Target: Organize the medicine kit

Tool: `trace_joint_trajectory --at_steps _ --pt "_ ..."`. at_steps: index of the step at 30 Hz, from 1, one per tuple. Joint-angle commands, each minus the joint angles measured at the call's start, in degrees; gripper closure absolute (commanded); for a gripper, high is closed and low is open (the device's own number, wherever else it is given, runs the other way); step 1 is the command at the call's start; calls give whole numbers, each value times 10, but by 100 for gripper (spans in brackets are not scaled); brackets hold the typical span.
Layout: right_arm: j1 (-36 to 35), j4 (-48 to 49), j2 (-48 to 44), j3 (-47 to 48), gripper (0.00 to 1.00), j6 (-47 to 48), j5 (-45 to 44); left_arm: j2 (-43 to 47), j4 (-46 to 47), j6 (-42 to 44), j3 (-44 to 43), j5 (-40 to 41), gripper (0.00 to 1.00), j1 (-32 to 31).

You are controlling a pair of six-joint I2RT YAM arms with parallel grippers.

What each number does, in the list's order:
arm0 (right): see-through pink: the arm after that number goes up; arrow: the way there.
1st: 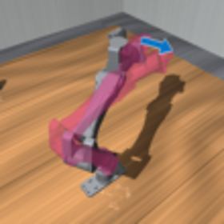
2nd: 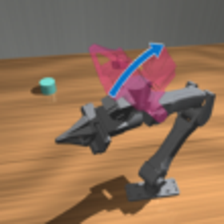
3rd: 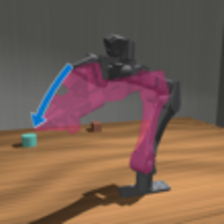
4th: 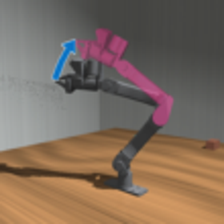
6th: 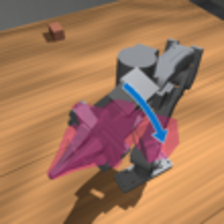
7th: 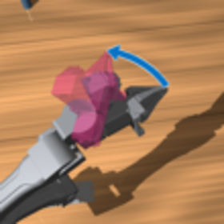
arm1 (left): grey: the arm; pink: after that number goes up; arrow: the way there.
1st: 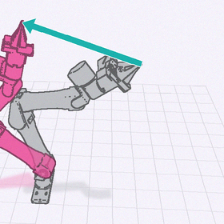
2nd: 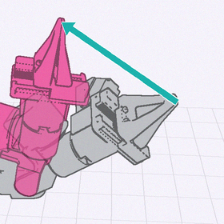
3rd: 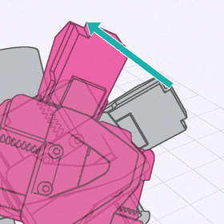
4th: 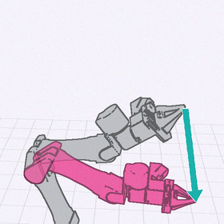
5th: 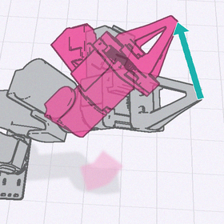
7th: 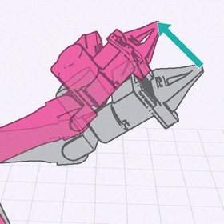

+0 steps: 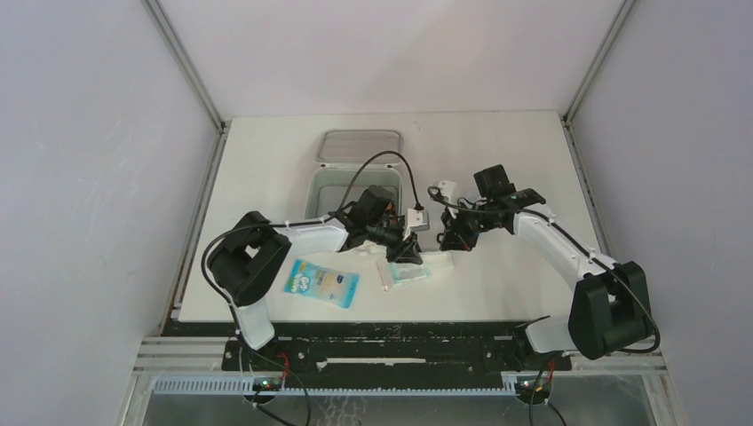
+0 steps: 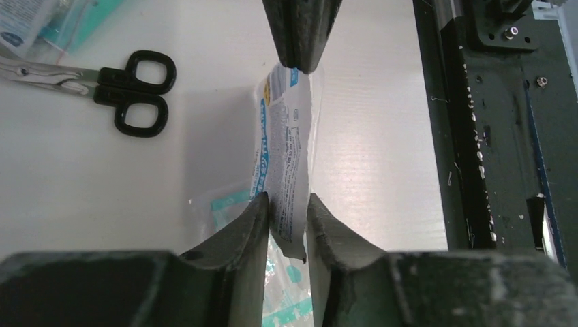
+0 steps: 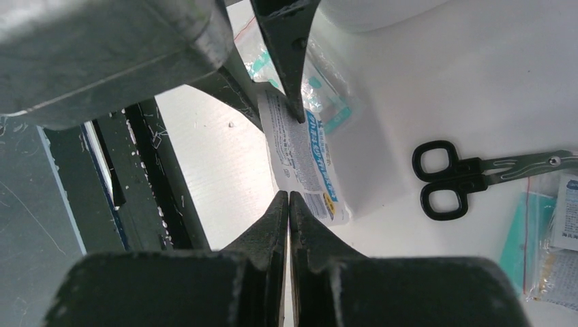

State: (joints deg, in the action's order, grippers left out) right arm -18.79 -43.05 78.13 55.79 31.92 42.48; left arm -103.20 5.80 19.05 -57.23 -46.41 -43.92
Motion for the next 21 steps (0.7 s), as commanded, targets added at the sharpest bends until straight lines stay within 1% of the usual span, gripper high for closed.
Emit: trace_joint_trajectory --at_steps 1,5,9,11,13,18,21 --pt "7 16 -28 2 100 -12 8 4 -42 32 -43 -25 73 -3" --pt "11 5 -39 12 98 -19 16 12 -95 69 -63 -26 82 -3" --pt "18 -5 -56 20 89 -23 15 22 -140 92 -85 -15 88 -3" --pt "24 -13 -66 25 84 -24 14 36 -158 104 -91 -13 90 -3" --pt "31 -21 -76 34 81 -25 11 53 -179 114 -99 -13 91 -2" --pt "54 -21 -106 51 78 -33 7 104 -271 170 -130 9 92 -1" --pt "65 -17 -114 57 78 -34 3 140 -331 216 -145 41 93 6"
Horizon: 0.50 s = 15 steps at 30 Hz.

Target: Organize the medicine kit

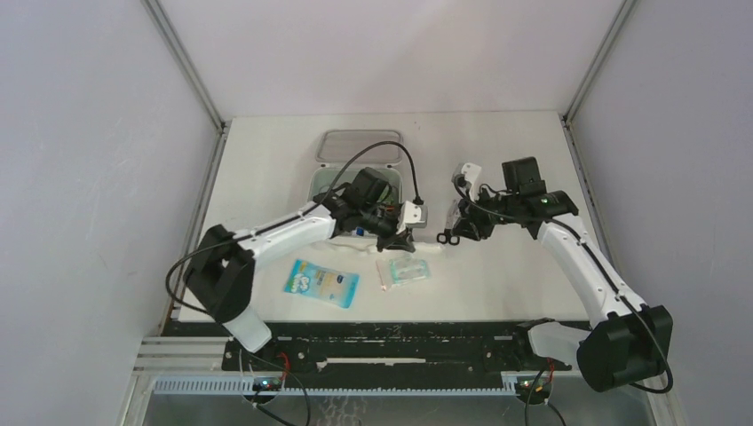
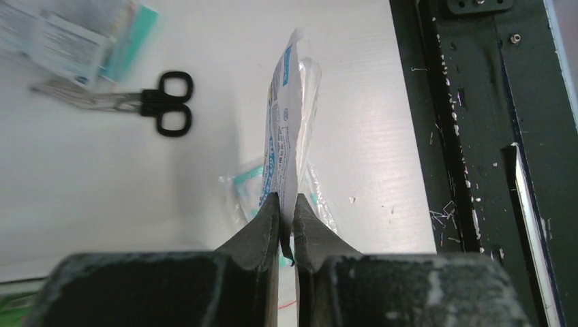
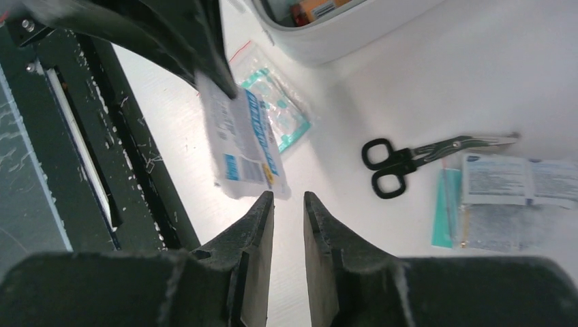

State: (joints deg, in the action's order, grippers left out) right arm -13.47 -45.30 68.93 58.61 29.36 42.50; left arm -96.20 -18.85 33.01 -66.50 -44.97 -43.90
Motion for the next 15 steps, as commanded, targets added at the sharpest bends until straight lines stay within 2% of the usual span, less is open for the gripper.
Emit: trace_joint_trajectory --at_steps 1,10,15 --pt "15 7 -23 29 77 -9 3 84 -102 93 -54 43 93 9" --pt "44 28 -9 23 77 -11 42 214 -232 255 -61 201 92 103" --pt "46 45 -3 15 78 -14 52 246 -260 342 -56 244 91 157"
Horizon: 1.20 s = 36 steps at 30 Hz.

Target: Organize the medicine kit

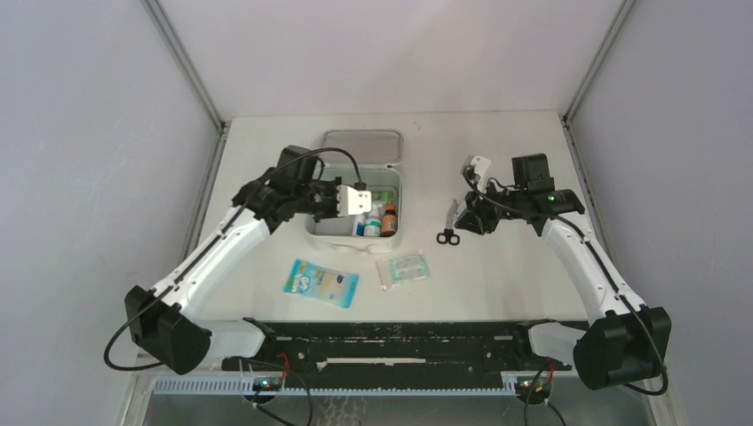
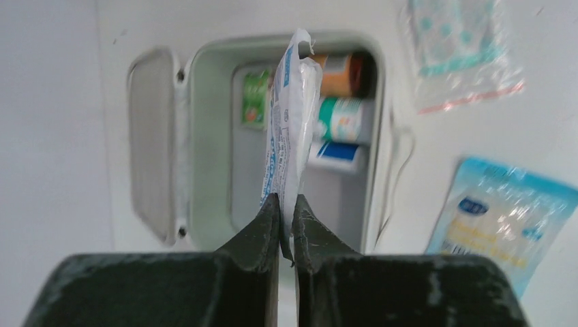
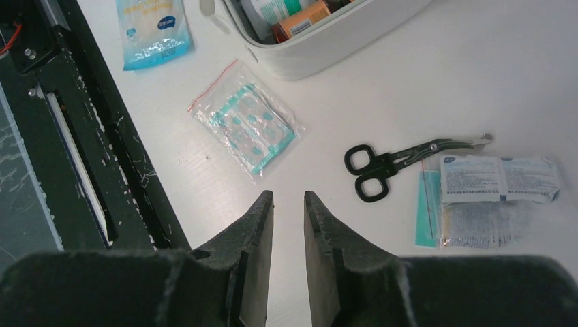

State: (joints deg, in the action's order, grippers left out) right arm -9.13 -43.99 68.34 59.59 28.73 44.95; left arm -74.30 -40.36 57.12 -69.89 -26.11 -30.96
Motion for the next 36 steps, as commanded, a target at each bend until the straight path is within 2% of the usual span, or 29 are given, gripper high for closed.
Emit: trace_joint_trajectory --at_steps 1,11,18,36 --pt "2 33 4 5 78 -8 28 28 -42 120 -16 60 91 48" --pt "9 32 4 -7 79 -9 22 -8 16 267 50 75 87 101" --pt "20 32 6 -10 79 -9 23 -49 14 348 71 68 86 122" --pt "34 27 5 -18 79 1 30 -144 19 390 77 105 85 133"
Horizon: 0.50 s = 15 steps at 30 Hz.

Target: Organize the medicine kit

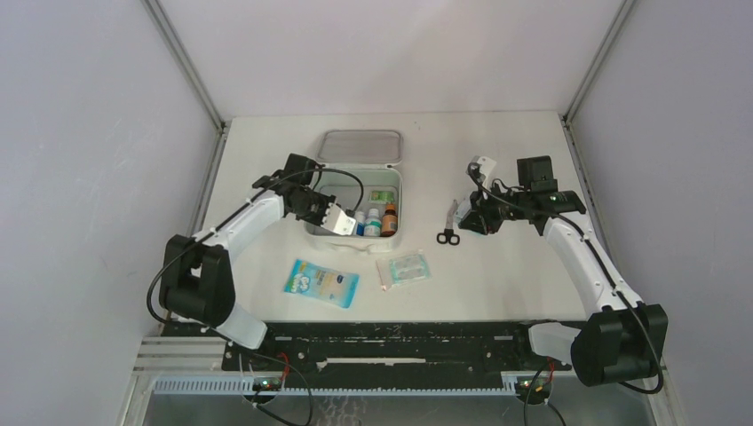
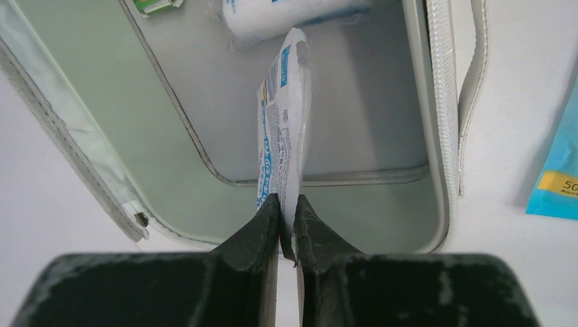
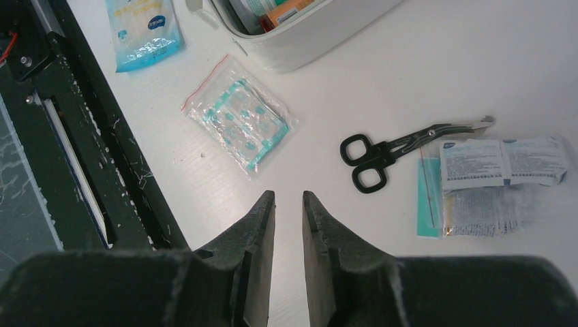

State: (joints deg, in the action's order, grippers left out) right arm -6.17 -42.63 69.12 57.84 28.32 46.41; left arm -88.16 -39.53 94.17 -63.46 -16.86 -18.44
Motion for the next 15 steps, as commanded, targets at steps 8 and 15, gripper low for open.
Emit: trace_joint_trajectory --at_steps 8,15 --pt "6 15 1 -1 80 6 18 -11 -3 32 23 31 71 12" --pt "6 14 3 -1 80 6 17 -1 -32 36 14 30 57 12"
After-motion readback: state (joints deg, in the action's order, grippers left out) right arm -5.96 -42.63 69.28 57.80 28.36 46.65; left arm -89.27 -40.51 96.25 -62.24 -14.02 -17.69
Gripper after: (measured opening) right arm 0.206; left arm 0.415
